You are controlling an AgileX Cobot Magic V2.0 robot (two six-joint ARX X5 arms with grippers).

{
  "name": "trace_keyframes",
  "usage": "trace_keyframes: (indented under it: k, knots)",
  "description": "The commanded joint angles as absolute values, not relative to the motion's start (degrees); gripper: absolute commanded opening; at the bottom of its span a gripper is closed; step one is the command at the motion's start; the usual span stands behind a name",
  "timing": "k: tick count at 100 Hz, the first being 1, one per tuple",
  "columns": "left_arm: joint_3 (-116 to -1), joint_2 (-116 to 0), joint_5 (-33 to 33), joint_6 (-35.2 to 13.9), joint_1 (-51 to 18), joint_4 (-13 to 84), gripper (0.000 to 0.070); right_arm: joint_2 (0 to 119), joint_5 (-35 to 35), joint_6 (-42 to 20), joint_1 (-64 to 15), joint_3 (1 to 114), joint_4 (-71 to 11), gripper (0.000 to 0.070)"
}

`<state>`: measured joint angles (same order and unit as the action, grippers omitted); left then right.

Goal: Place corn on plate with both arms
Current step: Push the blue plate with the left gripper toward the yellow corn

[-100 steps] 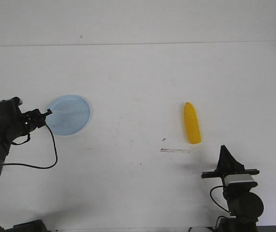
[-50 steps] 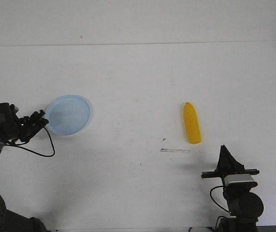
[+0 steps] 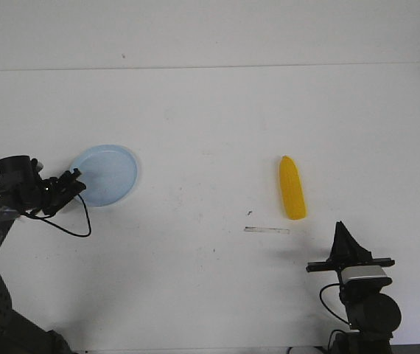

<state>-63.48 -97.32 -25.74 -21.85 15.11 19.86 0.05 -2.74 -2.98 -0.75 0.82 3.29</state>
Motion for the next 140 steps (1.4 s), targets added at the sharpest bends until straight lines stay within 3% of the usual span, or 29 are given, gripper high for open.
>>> trace_keyframes:
  k: [1, 13, 56, 105, 122, 140]
  knots:
    - [-64.2, -99.24, -25.71, -21.96, 14.87, 19.92, 0.0203, 0.05, -2.61, -2.94, -0.84, 0.73, 4.01, 0.0015]
    - [-64.2, -99.24, -25.71, -21.96, 14.87, 19.49, 0.0, 0.05, -2.61, -2.94, -0.84, 0.73, 4.01, 0.0015]
    - [-64.23, -94.15, -27.0, -23.94, 11.03, 20.03, 0.0001, 0.05, -2.61, -2.94, -0.84, 0.73, 4.01, 0.0015]
    - [-64.2, -94.98, -26.48, -28.77, -17.02, 17.3, 0.0001, 0.05, -2.61, -2.94, -0.84, 0.73, 4.03, 0.0015]
    - [-64.2, -97.91, -26.24, -30.65, -21.45, 16.14, 0.0001, 0.05, -2.61, -2.94, -0.84, 0.73, 4.03, 0.0015]
    - [-64.2, -98.41, -21.08, -30.92, -22.2, 16.19, 0.0003, 0.05, -2.61, -2.94, -0.84, 0.73, 4.03, 0.0015]
